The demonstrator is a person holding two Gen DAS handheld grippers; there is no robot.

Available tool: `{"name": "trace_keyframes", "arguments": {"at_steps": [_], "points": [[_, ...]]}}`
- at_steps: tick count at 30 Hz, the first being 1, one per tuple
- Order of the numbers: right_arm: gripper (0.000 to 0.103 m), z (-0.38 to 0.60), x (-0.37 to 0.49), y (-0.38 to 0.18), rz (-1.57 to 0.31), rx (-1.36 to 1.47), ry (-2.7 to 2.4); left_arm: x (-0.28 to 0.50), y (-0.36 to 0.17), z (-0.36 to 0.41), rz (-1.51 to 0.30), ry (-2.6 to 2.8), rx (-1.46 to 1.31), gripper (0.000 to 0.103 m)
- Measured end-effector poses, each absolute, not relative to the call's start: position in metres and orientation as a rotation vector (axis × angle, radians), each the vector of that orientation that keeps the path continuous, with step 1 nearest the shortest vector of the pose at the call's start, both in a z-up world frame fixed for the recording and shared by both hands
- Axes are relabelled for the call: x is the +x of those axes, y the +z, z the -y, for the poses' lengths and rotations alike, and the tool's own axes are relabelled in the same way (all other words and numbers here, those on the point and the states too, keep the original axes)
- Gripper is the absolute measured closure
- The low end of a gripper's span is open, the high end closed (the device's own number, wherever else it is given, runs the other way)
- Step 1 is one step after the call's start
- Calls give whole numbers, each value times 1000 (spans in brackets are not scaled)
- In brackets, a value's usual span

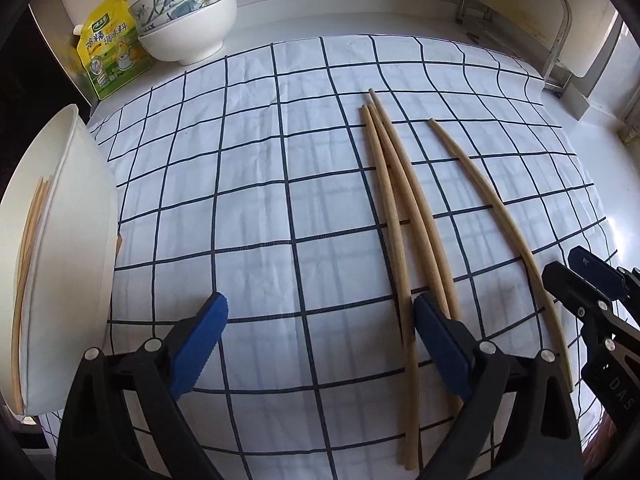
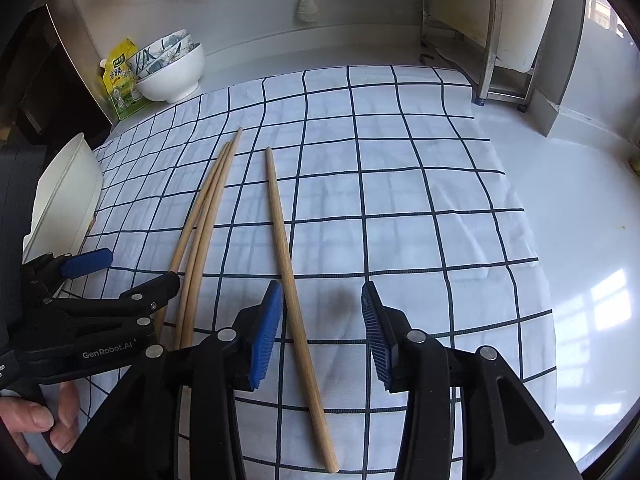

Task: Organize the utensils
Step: 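Open the right tool and reposition both tools over the remaining chopsticks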

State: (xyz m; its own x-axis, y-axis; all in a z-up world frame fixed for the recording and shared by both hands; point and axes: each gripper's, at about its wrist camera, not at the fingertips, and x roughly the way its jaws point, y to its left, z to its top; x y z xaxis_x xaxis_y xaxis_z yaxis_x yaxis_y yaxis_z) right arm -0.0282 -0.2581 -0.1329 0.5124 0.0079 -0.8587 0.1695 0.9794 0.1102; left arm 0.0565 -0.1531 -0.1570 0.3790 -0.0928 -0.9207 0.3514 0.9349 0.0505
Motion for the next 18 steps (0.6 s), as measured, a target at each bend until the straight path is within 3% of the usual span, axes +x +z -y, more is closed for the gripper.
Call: {"name": "trace_keyframes", "arguments": {"at_steps": [12, 15, 18], "points": [[57, 247, -12, -143, -1049, 67, -102, 64, -158, 147, -1152, -271, 238, 10], [58, 239, -11, -145, -1025, 2, -114, 66, -156, 151, -1160, -307, 209, 25], [71, 236, -10, -145, -1020, 4, -94, 64, -152, 156, -1153, -340, 206, 45]]}}
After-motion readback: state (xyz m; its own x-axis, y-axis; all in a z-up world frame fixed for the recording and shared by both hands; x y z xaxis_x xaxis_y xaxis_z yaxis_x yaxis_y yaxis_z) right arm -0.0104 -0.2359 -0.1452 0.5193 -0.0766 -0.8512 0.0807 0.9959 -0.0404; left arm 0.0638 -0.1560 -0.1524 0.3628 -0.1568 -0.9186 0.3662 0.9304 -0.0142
